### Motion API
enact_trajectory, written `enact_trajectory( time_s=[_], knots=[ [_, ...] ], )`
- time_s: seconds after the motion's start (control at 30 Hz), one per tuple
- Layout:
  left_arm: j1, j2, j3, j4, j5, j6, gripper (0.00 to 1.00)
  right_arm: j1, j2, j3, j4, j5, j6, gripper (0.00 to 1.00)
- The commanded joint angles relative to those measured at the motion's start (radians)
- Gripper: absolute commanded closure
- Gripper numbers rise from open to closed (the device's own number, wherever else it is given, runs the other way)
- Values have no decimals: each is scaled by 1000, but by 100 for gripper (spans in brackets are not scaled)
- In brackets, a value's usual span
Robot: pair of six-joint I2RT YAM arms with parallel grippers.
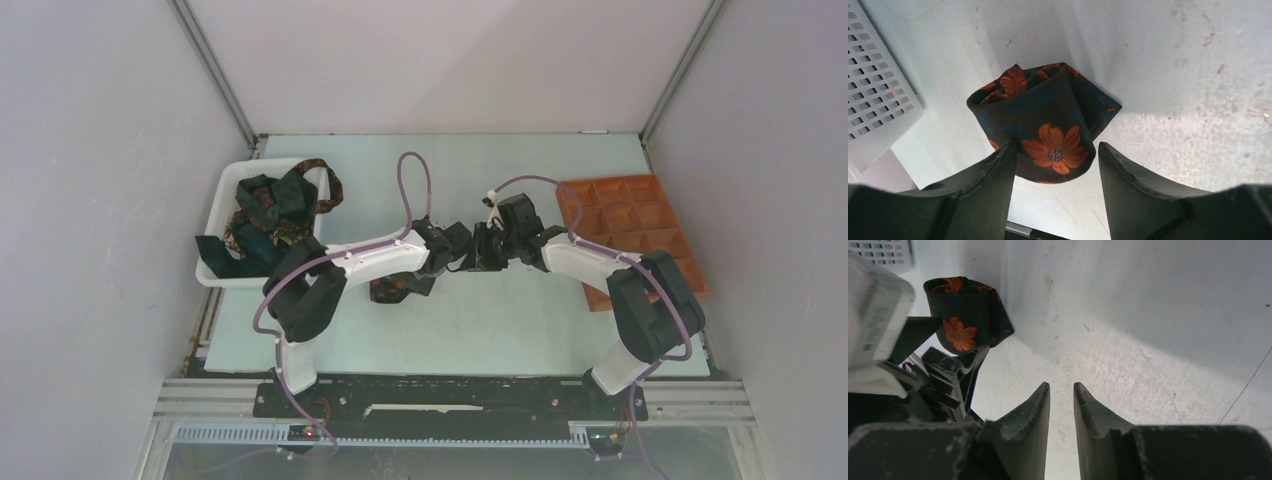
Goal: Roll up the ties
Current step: Roll the tie at the center of the board.
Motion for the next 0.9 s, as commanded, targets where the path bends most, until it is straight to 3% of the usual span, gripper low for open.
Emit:
enact_trajectory(
  time_s=[0.0,0.27,0.4,0.5,0.67,0.77,0.87],
  knots=[
    [4,-101,-6,31,25,-12,35,-4,-55,-20,66,-26,2,72],
    [23,-227,-21,33,23,-10,32,13,-68,-60,166,-57,-2,62],
    [43,-319,-90,60,9,-22,23,32,-57,-68,212,-94,-6,54],
    [91,-418,-199,160,46,-19,14,51,-52,-79,262,-123,5,41],
    [213,-587,-417,393,209,6,8,93,-21,-81,337,-142,37,23],
    [259,-625,-483,459,256,28,7,113,6,-77,384,-143,69,4],
    [284,-630,-505,480,266,46,7,142,54,-41,374,-134,80,0]
  ],
)
